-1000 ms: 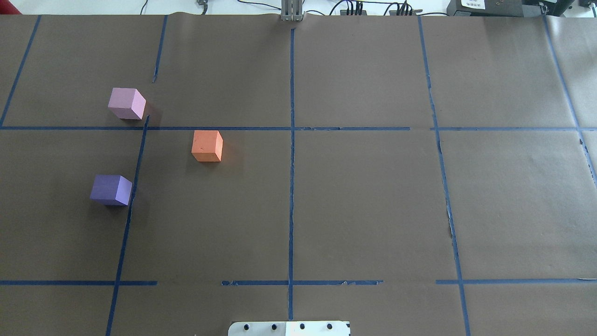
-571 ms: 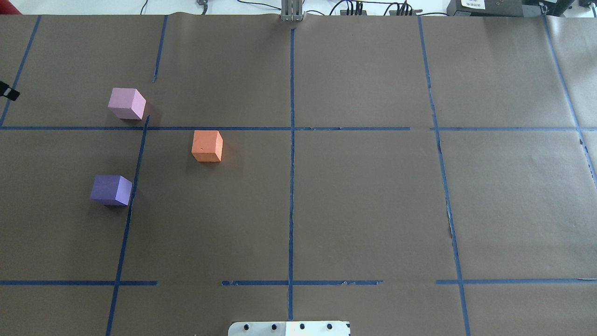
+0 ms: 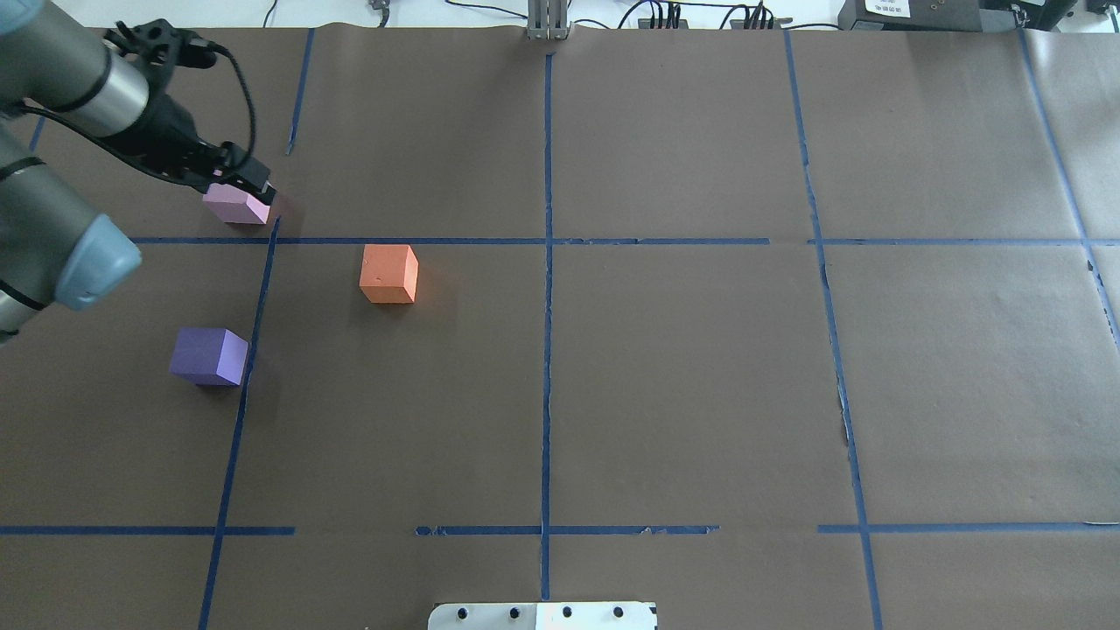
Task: Arrange blocks in a line
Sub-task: 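Move the left gripper over the orange cube and lower onto it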
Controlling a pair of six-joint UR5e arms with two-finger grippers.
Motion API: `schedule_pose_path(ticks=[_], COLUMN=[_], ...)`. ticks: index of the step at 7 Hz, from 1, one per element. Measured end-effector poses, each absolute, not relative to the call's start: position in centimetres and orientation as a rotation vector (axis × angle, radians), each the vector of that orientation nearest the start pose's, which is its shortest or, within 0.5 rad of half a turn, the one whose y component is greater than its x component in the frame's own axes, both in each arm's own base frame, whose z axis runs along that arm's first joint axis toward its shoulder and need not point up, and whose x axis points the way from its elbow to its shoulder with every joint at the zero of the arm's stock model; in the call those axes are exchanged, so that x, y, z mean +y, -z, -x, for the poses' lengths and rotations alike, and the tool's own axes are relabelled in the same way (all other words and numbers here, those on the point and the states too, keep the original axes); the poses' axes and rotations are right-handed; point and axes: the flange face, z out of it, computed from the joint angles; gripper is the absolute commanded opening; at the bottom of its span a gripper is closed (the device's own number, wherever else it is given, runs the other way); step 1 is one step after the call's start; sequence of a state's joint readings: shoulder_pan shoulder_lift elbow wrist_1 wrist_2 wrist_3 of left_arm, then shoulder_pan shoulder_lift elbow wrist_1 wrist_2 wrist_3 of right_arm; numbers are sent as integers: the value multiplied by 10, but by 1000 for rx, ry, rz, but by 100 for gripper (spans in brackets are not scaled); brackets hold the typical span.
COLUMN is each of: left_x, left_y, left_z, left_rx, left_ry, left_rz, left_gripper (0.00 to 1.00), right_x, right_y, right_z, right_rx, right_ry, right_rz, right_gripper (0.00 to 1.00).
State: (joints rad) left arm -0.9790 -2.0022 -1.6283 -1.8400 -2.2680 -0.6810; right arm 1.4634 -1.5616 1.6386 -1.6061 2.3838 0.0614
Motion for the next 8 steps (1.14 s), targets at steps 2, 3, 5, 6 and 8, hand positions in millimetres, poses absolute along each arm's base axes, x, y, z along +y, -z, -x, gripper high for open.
schedule_pose_path(ticks=[2,3,5,6,8], left_x=[-570,-564,-554,-551,-542], left_y=[-315,-305,-305,-312,-325], left_z=[-383,-414,-453,-463,-485], left_rx=[965,950,900,880,849], left_ry=[-39,16,78,92,91], left_rz=[-97,-76,-85,-86,-83], left_gripper=[100,100,100,100,98], right_x=[-501,-501,-501,-501,-501], right_y=[-621,-621,-621,-621,-622], right_z=[-7,-7,-7,-7,-7], right_rx=[-813,-813,-813,-813,-813], right_ry=[61,61,61,61,60], right_rz=[29,29,29,29,29], right_gripper=[100,100,100,100,100])
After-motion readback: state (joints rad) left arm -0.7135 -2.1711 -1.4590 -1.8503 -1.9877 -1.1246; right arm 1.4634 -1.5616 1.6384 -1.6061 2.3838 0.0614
